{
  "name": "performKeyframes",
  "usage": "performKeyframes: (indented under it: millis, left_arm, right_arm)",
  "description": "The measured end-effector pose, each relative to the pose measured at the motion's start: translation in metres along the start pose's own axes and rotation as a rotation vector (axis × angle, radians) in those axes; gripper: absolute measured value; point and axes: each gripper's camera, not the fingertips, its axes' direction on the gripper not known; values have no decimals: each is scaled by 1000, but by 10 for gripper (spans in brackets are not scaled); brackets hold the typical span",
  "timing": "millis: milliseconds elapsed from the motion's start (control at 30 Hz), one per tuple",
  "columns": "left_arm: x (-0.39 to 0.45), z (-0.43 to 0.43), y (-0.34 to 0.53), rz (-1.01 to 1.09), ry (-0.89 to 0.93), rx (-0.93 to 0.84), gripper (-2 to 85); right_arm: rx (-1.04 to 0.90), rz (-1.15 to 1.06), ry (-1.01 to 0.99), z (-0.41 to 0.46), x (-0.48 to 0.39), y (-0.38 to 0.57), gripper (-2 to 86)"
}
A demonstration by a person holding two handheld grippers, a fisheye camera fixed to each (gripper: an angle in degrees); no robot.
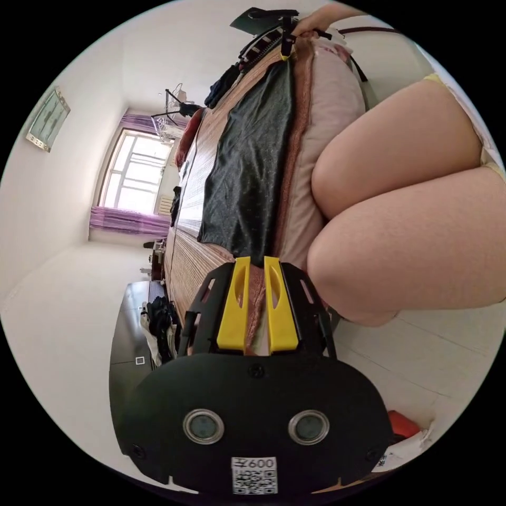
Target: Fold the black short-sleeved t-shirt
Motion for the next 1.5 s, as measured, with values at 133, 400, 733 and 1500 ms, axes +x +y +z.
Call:
performKeyframes:
  millis: [133, 400, 733, 1500]
  left_arm:
    - [27, 13, -16, 76, -1, -45, 29]
    - [71, 38, -43, 121, 7, -31, 22]
    - [110, 76, -61, 71, -23, -64, 20]
    - [104, 157, -64, -131, -38, -14, 22]
  right_arm:
    - [17, 9, -7, 20, 10, 8, -9]
    - [60, 10, 3, 63, 22, 30, -9]
    - [241, -253, 143, 91, -9, 95, -8]
    - [397, -1208, -28, 326, -445, 181, 61]
